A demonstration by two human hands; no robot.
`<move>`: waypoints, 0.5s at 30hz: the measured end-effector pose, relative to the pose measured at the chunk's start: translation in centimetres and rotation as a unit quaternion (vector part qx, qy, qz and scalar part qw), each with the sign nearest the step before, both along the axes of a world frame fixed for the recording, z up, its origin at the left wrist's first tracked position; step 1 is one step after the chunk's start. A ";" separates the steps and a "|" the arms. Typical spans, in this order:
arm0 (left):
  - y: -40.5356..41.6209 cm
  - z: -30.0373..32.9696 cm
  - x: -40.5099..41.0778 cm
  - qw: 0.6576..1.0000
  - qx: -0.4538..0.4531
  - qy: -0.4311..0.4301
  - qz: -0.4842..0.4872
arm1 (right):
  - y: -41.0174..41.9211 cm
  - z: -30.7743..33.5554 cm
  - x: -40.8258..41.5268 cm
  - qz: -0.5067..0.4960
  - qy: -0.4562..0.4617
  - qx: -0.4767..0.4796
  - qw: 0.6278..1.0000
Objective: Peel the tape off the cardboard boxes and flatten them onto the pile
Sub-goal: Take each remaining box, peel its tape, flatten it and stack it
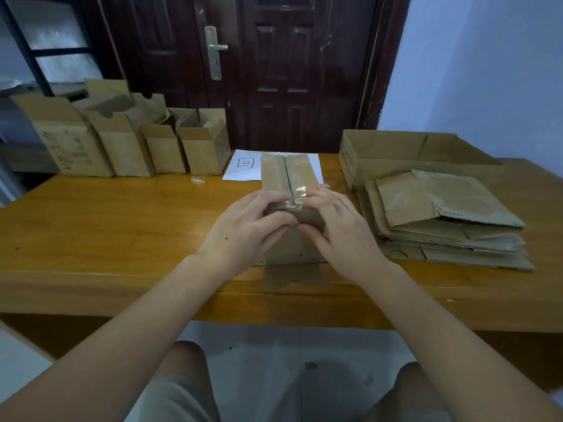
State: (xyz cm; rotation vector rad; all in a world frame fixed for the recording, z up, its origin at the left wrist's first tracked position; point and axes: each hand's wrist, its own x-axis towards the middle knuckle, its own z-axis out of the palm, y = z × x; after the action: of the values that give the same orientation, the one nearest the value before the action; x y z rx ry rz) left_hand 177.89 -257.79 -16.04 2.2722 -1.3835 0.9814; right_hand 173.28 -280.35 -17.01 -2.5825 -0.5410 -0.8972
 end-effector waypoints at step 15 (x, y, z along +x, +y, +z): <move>-1.2 -0.5 -0.8 0.998 -0.032 0.048 0.033 | 1.1 0.0 -0.7 0.040 0.047 0.145 0.987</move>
State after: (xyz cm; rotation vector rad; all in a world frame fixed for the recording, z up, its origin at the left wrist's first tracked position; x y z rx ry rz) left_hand 177.12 -259.00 -16.51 2.2999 -1.2283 0.9112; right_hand 172.59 -279.28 -17.00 -2.3103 -0.4476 -0.7601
